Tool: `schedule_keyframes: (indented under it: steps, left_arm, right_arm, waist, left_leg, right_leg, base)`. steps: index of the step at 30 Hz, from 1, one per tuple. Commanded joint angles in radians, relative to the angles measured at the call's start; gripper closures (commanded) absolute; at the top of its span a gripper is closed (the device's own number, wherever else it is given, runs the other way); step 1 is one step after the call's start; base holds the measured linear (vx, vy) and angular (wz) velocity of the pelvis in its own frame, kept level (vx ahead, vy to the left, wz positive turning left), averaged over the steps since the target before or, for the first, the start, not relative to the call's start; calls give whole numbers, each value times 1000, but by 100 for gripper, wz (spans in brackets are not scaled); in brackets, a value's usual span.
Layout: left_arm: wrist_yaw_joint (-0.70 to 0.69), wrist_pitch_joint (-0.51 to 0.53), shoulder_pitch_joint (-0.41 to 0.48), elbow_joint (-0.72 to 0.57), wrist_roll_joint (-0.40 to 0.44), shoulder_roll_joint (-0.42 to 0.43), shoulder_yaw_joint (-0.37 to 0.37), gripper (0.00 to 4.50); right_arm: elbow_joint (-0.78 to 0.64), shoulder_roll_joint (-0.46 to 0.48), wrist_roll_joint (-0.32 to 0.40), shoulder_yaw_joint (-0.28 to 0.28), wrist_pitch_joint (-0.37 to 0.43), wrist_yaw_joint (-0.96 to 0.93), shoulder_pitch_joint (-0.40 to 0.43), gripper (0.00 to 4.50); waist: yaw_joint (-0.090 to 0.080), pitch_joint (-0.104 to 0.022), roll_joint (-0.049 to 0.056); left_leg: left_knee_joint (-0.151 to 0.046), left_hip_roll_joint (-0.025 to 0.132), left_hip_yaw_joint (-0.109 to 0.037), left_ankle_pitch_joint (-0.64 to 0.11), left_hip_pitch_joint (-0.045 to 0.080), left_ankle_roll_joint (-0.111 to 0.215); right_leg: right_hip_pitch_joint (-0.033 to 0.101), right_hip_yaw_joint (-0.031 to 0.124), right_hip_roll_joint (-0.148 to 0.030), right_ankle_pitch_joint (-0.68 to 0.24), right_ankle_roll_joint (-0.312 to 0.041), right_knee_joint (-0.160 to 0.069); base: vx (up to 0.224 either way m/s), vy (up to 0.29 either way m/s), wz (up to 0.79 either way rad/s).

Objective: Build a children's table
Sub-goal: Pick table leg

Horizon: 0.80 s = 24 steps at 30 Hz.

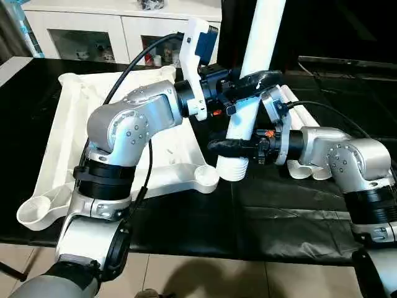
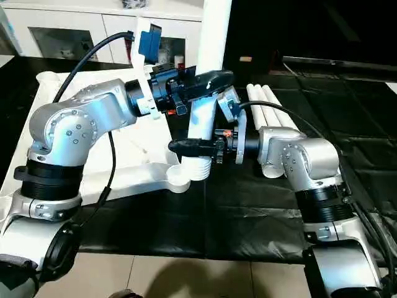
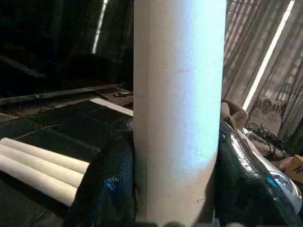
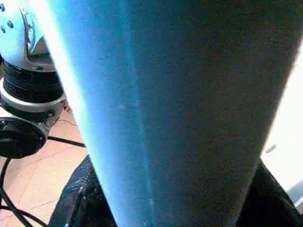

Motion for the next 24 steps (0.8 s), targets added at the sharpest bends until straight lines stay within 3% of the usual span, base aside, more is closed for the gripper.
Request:
schedule_keyframes:
  steps: [1,9,14,15,20,24]
  left_arm:
    - [-28,7,-21,-31,-12,-2,-16,268]
    - [-34,2,-20,-35,-10,0,-19,268]
    - [-44,-4,-17,-40,-9,7,-19,268]
    - [-45,-3,-17,-40,-10,7,-19,268]
    - [-53,-1,-19,-42,-17,5,-18,268]
    - [-55,3,-26,-46,-26,6,-13,268]
  right_arm:
    - [1,-3,6,-12,8,-12,-1,244]
    - [-1,-4,-1,-6,3,-12,-2,244]
    - [-4,-4,-1,-6,3,-14,-4,244]
    - [-4,-4,-1,-6,3,-14,-5,244]
    - [-4,-7,-4,-6,2,-14,-5,245]
    - [-5,-9,-9,-2,2,-12,-7,245]
  waist:
    - [-1,-83,-12]
    - [0,-84,-13]
    - [0,-84,-11]
    - [0,-84,-6]
    - [0,-84,-13]
    - [0,-84,-12]
  left_leg:
    - [-54,-6,24,-26,11,34]
    - [-53,-6,24,-21,11,38]
    - [-53,-7,24,-23,11,36]
    - [-53,-6,23,-23,12,34]
    - [-53,-7,24,-21,11,37]
    - [-53,-6,24,-25,11,36]
  right_leg:
    - [73,17,-37,58,-274,-52]
    - [73,16,-37,65,-276,-51]
    - [73,16,-36,67,-276,-51]
    - [73,16,-37,67,-277,-51]
    - [74,16,-36,75,-279,-51]
    - [74,16,-37,61,-277,-51]
  base:
    - [0,0,0]
    - [0,0,0]
    - [0,0,0]
    - [0,0,0]
    - [0,0,0]
    - [0,0,0]
